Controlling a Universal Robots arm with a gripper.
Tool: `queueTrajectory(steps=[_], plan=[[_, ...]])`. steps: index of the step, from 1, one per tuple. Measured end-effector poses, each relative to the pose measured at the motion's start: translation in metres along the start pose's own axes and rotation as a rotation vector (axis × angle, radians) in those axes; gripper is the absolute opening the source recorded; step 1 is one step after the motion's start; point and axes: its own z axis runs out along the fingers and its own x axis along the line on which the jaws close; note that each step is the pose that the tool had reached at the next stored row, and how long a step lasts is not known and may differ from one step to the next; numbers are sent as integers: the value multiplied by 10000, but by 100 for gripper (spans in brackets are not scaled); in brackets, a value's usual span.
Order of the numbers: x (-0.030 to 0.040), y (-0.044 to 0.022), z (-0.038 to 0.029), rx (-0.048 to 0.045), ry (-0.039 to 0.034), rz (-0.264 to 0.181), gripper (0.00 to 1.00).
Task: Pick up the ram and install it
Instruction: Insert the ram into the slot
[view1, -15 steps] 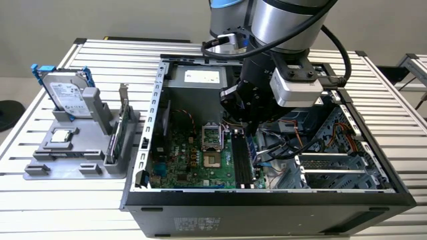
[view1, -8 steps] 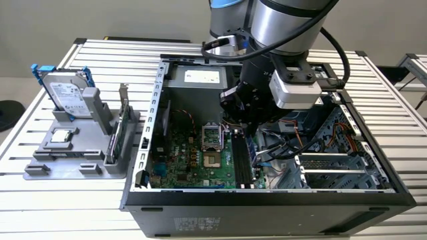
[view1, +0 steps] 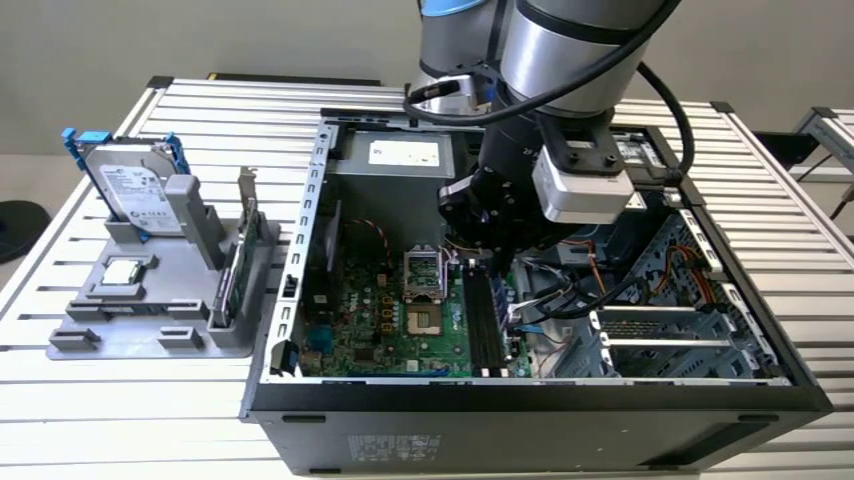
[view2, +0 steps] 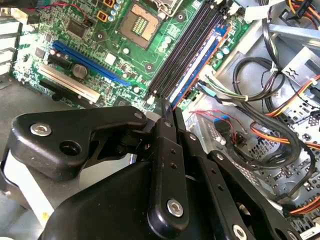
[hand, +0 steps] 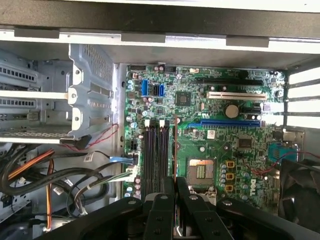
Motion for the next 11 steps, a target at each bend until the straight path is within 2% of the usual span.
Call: queueTrajectory(steps=[11], plan=[[17, -1, 35, 0, 0, 2, 0]])
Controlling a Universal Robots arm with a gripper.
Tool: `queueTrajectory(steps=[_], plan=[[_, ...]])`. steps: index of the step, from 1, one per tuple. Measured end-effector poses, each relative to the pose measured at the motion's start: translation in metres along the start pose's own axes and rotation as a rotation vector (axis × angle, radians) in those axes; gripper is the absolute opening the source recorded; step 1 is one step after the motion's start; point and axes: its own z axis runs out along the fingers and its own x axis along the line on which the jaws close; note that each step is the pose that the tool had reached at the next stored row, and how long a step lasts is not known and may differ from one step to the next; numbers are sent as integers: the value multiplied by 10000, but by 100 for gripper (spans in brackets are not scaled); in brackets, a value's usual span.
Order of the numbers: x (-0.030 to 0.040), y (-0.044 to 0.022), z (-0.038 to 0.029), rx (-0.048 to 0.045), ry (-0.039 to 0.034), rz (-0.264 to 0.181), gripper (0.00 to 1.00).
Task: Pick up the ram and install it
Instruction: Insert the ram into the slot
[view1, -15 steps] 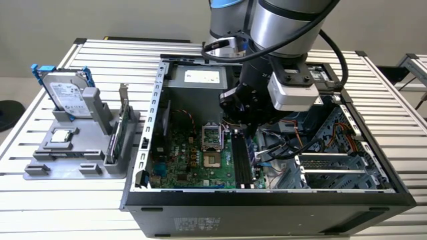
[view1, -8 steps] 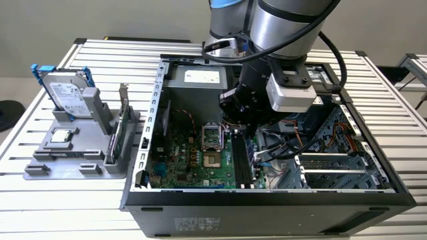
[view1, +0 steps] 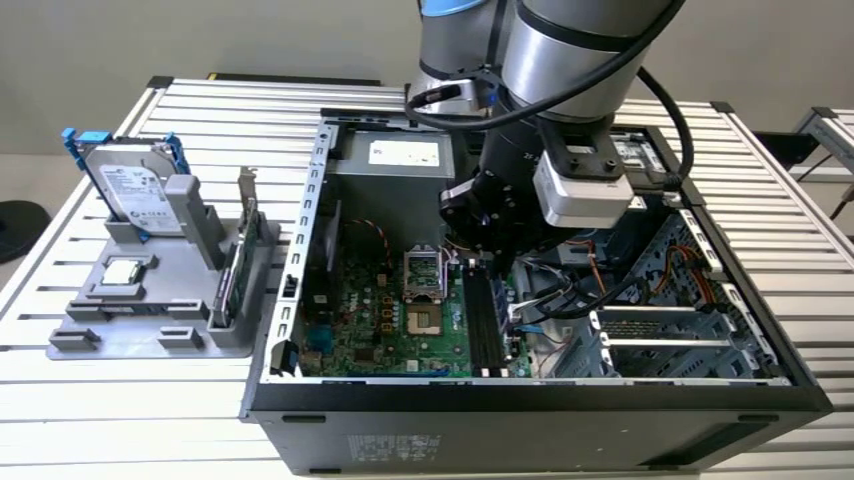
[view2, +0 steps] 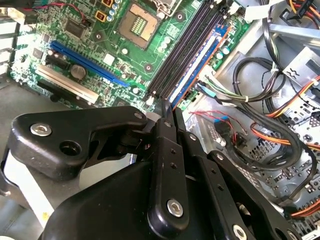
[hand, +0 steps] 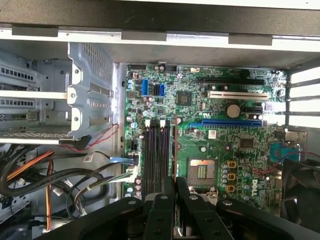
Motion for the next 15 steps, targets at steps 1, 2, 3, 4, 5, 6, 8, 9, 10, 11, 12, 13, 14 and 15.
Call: queueTrajectory(steps=[1, 2, 3, 4, 5, 6, 8, 9, 10, 11, 12, 13, 14, 15], plan=[[5, 0, 5, 0, 0, 0, 0], [11, -1, 9, 0, 0, 0, 0], [16, -1, 13, 0, 0, 0, 0], [20, -1, 19, 1, 1, 0, 0], [24, -1, 25, 1, 0, 0, 0], [27, -1, 29, 0, 0, 0, 0], [34, -1, 43, 0, 0, 1, 0], [36, -2, 53, 1, 0, 0, 0], [39, -2, 62, 0, 0, 1, 0], [41, -2, 73, 0, 0, 1, 0], [42, -3, 84, 0, 0, 0, 0], [43, -3, 94, 0, 0, 1, 0], [44, -3, 106, 0, 0, 1, 0], [45, -4, 119, 0, 0, 1, 0]])
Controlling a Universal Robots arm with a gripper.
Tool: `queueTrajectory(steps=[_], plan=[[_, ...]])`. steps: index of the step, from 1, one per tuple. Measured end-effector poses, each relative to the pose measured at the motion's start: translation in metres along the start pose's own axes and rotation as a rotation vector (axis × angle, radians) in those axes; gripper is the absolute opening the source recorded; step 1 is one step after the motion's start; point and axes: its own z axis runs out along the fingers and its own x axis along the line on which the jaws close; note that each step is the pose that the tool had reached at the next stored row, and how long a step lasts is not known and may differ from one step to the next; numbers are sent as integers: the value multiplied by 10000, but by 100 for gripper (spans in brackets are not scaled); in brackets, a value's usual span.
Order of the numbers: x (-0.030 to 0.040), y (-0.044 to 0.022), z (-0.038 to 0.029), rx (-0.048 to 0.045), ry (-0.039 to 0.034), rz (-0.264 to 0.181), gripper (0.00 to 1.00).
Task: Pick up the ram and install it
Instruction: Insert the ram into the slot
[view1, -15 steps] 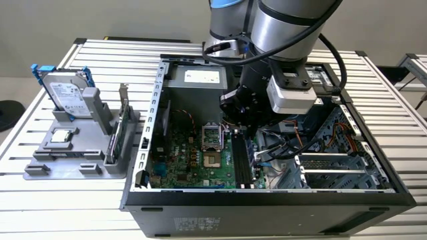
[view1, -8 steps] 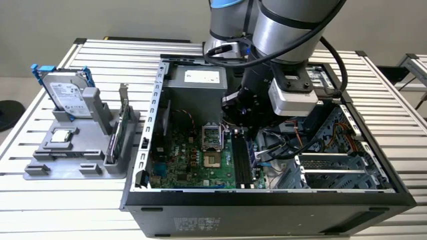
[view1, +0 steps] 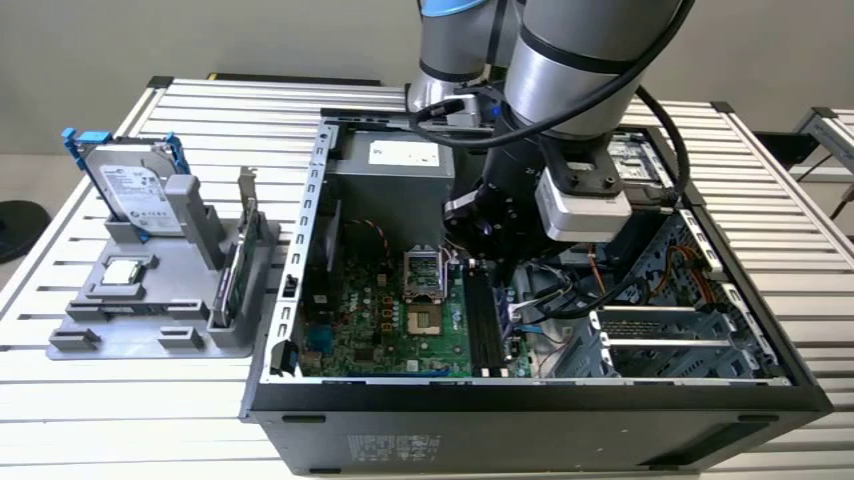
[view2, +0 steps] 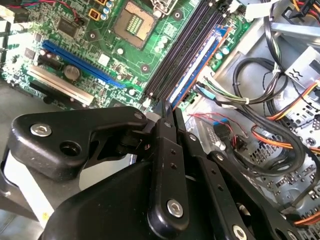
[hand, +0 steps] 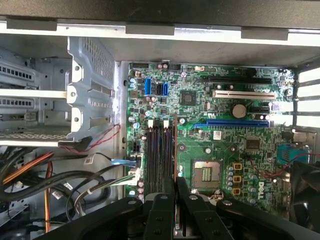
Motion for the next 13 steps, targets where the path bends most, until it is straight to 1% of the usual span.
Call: queueTrajectory(steps=[8, 11, 13], plan=[[4, -3, 88, 1, 4, -1, 0], [4, -3, 107, 1, 4, 0, 0], [4, -3, 109, -3, 3, 0, 0]])
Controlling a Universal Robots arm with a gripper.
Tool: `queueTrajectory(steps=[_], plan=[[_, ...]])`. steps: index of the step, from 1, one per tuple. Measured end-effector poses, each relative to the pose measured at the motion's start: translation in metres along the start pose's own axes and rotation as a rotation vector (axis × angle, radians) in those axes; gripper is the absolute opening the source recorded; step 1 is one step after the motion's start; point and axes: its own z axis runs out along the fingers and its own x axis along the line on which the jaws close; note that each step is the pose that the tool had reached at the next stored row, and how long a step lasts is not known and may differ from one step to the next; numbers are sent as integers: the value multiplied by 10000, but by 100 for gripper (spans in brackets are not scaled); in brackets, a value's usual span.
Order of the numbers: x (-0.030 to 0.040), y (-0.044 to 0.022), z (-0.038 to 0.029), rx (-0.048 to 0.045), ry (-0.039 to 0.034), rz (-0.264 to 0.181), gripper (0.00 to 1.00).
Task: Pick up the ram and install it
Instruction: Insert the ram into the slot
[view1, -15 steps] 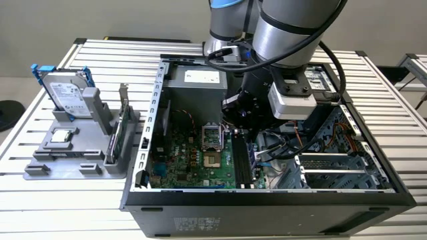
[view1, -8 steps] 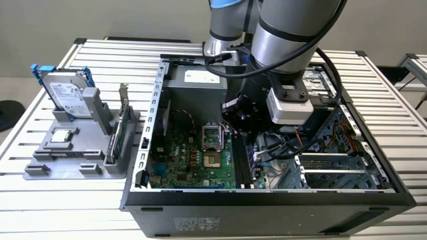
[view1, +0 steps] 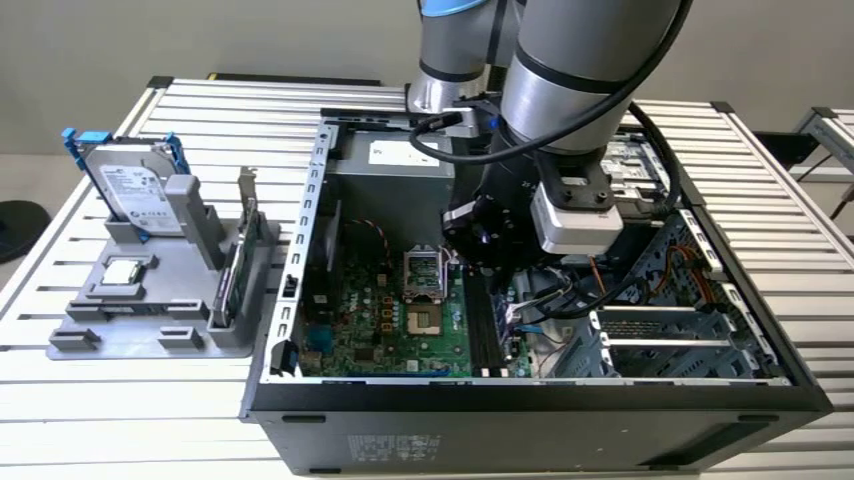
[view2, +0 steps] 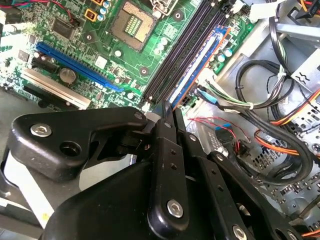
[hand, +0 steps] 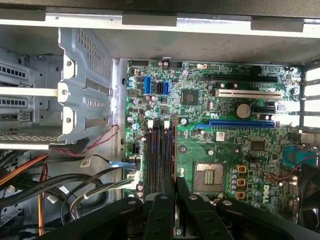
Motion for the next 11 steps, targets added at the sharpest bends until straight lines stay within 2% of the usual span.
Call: queueTrajectory(steps=[11], plan=[[1, -1, 26, 3, 1, 0, 0]])
